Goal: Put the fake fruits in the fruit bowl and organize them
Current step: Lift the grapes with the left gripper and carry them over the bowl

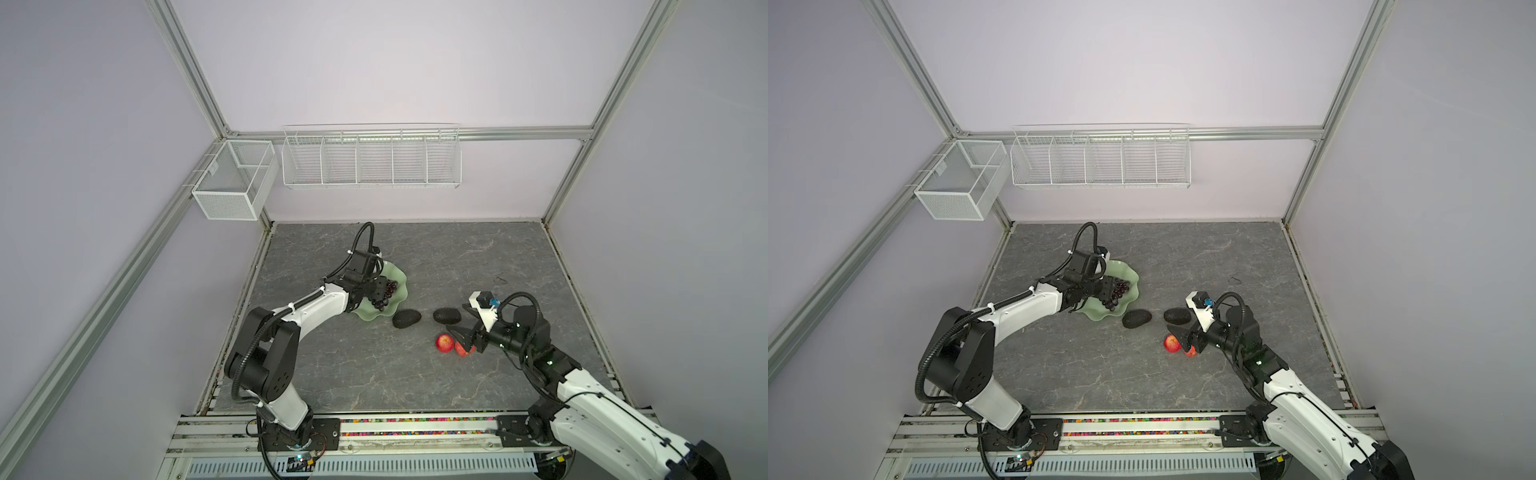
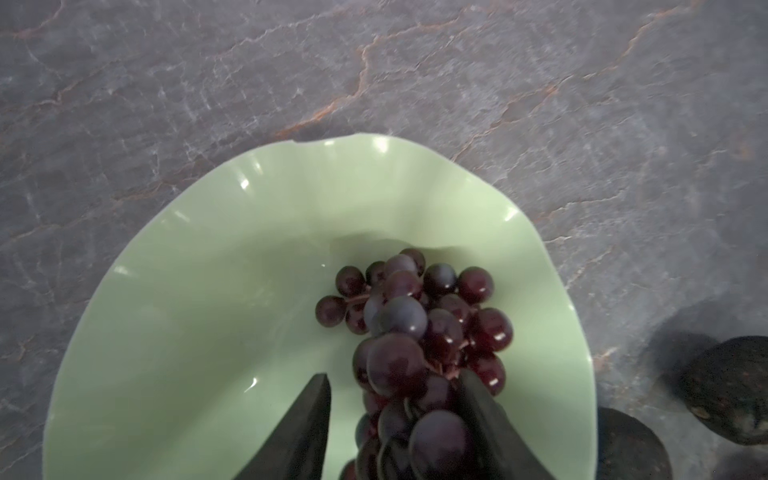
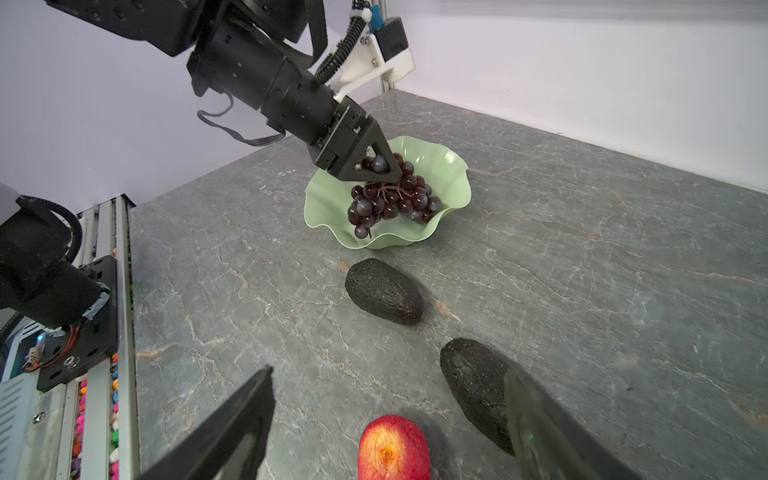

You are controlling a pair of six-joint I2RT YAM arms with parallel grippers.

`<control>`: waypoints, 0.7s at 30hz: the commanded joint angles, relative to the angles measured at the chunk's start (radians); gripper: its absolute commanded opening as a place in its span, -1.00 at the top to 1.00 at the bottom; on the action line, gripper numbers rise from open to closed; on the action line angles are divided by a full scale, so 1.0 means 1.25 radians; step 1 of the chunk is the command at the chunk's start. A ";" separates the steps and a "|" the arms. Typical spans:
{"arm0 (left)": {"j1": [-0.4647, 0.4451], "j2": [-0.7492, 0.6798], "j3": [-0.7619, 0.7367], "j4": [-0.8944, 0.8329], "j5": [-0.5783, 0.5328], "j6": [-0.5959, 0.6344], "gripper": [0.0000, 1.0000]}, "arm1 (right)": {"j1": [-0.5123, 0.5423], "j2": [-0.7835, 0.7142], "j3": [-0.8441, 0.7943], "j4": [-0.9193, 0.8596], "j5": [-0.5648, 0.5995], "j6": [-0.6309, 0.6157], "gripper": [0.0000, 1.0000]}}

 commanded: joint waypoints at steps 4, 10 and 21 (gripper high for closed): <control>0.004 -0.082 -0.064 0.054 -0.001 0.007 -0.28 | 0.002 0.011 -0.004 0.014 0.013 0.002 -0.76; 0.073 -0.001 -0.016 0.019 0.316 -0.040 -0.35 | 0.003 0.015 -0.001 0.010 0.014 0.001 -0.76; 0.145 0.095 0.001 0.217 0.556 -0.239 -0.44 | 0.002 0.021 0.004 0.002 0.015 -0.003 -0.76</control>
